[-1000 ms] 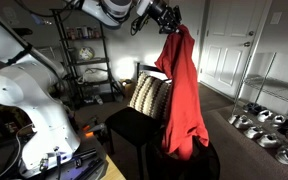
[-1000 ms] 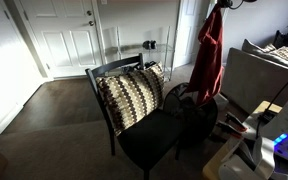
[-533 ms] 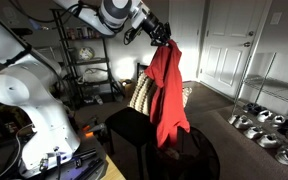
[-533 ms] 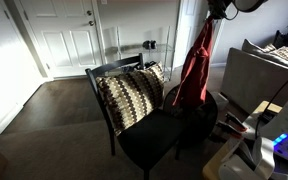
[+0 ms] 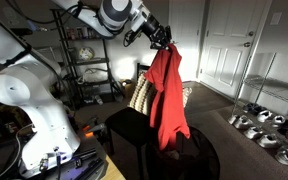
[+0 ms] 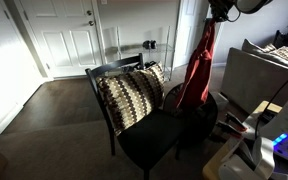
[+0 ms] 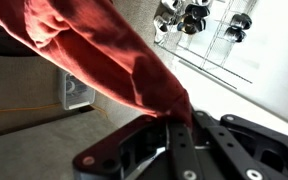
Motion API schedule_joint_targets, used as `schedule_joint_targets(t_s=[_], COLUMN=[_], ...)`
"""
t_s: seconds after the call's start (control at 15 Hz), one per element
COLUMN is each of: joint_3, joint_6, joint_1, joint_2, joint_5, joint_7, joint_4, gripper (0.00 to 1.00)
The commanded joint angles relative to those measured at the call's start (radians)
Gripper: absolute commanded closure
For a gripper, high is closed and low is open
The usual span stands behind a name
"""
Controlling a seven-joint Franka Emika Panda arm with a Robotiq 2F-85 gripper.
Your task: Put the red t-shirt in the black bag.
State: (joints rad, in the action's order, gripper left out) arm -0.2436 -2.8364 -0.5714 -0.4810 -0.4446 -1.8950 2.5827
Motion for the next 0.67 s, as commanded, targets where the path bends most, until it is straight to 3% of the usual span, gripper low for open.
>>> schedule_joint_targets(t_s=[0.0,0.2,0.6], joint_3=[0.016,0.020,-0.043], joint_6=[0.050,0.066,0.071], joint_1=[-0.029,-0.058,-0.143], joint_2=[-0.033,-0.030,-0.014], joint_5=[0.042,0.048,-0.007], joint_7=[-0.070,-0.141,-0.290], joint_4=[-0.011,-0.028,-0.053], gripper=[0.99,0.99,0.99])
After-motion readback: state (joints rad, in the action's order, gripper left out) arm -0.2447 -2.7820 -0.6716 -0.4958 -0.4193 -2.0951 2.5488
